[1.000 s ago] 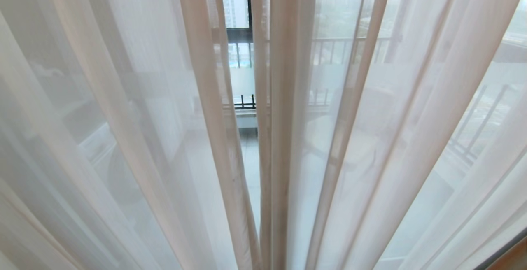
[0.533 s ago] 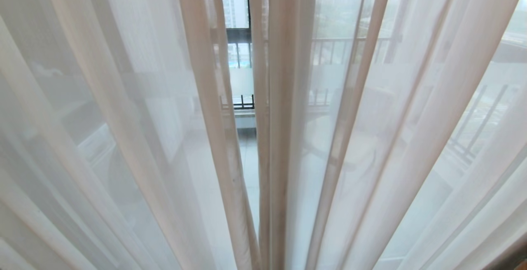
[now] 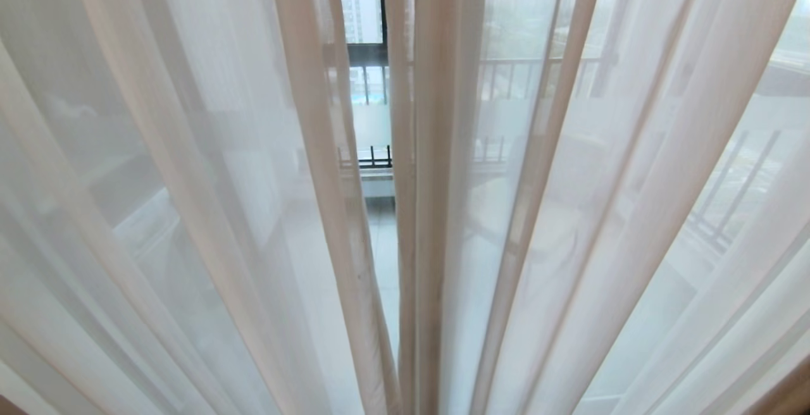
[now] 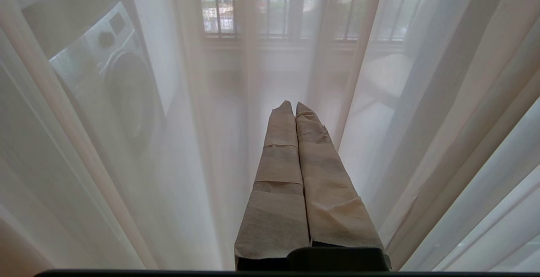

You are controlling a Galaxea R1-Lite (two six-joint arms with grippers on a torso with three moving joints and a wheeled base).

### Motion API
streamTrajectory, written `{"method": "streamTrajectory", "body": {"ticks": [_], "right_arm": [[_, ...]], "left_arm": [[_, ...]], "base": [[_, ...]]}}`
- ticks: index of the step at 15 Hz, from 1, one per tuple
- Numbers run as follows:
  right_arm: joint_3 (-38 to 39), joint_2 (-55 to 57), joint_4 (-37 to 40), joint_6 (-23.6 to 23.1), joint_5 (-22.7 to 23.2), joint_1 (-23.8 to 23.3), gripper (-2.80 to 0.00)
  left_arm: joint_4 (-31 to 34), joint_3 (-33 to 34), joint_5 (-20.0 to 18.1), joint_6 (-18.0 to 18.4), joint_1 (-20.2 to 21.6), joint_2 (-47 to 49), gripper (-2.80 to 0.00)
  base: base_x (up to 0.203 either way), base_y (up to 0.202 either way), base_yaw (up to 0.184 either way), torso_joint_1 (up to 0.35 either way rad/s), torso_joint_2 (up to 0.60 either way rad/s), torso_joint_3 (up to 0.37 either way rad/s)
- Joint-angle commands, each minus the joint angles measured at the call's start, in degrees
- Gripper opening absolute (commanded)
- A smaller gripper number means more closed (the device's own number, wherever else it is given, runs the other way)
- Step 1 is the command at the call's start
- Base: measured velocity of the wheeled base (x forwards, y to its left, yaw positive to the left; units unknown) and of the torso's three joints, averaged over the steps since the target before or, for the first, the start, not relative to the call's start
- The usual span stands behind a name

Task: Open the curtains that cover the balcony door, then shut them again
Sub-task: Pull the outer curtains open on both sides

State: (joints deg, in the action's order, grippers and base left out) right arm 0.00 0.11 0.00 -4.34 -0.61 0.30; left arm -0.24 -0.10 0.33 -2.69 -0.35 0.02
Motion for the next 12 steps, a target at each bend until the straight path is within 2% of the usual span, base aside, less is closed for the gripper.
{"method": "streamTrajectory", "body": {"ticks": [1, 12], "right_arm": [[0.0, -0.02, 0.0, -0.06, 0.0, 0.05, -2.8], [0.0, -0.02, 0.0, -0.06, 0.0, 0.05, -2.8]], "left_arm": [[-0.02, 0.09, 0.02, -0.03, 0.0, -0.02, -2.8], [-0.02, 0.01, 0.02, -0.03, 0.0, -0.02, -2.8]], "base": [[0.0, 0.0, 0.0, 0.0, 0.0, 0.0], [0.0, 0.0, 0.0, 0.0, 0.0, 0.0]]}}
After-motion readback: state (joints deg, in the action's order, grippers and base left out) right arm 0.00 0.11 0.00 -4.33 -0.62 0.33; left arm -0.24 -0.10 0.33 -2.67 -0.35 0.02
